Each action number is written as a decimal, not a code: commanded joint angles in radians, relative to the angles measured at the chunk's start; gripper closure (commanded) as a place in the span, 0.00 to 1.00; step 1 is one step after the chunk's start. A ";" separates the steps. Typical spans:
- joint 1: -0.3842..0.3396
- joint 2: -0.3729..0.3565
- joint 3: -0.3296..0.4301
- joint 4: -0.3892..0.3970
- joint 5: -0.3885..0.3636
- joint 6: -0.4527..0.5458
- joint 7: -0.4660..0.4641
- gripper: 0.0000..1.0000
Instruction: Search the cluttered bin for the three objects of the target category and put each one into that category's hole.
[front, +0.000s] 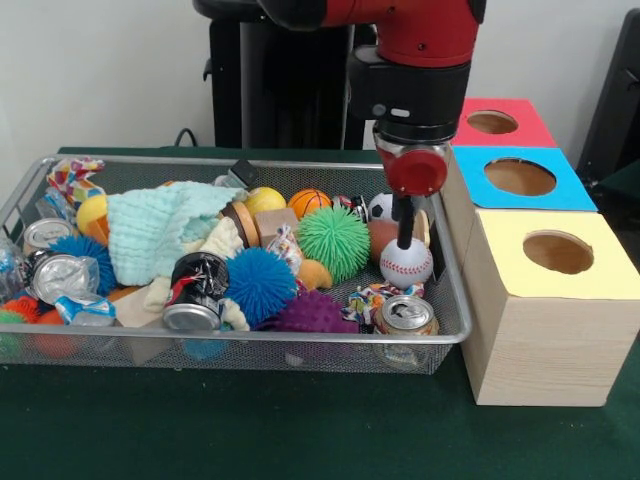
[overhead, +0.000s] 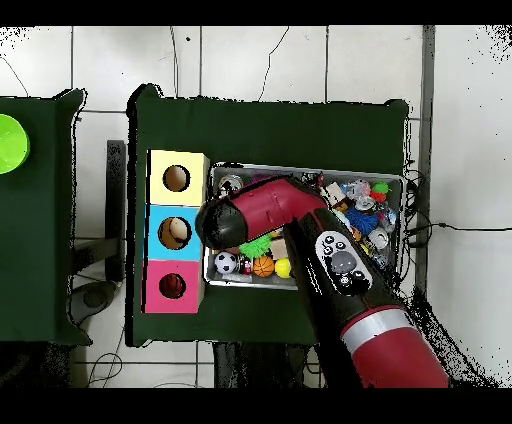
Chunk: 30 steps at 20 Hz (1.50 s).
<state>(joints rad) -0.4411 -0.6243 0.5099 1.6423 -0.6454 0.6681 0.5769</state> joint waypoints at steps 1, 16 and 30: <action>0.003 0.041 -0.129 -0.091 -0.026 0.026 0.226 0.00; -0.008 0.103 -0.197 -0.110 -0.058 -0.091 0.193 0.00; 0.027 0.179 -0.230 -0.160 -0.039 -0.173 0.184 0.00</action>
<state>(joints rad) -0.4265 -0.5081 0.3015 1.5546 -0.6530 0.5400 0.5769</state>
